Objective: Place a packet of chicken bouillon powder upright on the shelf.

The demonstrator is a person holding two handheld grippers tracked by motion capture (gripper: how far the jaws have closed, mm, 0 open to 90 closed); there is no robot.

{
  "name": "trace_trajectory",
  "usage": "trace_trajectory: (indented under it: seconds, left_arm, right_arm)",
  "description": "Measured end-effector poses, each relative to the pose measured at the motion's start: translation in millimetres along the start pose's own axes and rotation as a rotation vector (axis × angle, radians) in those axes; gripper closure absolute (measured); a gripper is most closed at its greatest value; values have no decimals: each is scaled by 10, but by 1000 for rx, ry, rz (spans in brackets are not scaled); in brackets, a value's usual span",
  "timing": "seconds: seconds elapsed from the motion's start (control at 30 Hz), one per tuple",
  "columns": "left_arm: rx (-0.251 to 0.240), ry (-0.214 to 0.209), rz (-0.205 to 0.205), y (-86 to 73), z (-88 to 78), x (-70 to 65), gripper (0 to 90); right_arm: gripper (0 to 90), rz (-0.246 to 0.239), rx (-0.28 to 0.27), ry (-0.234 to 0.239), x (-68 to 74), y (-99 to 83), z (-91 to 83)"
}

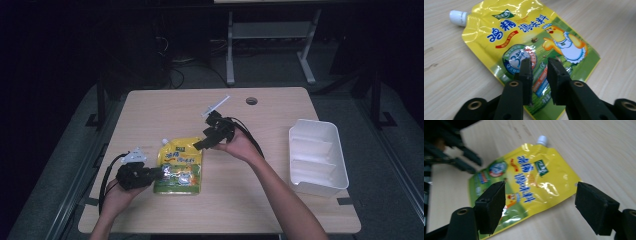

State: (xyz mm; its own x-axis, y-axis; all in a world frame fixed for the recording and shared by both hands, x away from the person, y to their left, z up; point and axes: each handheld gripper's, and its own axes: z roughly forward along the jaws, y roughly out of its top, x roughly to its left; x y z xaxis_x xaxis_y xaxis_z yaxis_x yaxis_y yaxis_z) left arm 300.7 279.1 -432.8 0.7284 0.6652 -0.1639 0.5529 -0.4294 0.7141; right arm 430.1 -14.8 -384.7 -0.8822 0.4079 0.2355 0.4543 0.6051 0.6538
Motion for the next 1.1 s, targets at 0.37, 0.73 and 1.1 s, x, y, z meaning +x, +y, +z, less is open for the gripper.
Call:
trace_trajectory:
  seconds: [0.37,0.73,1.1]
  left_arm:
    - [29,-8,23,-28,33,-13,899]
    - [65,-9,30,-75,101,-31,898]
    - [62,-14,28,-93,103,-30,898]
  right_arm:
    - [268,104,69,-17,-368,180,377]
    - [357,149,120,-37,-484,107,544]
    - [456,161,146,11,-512,54,667]
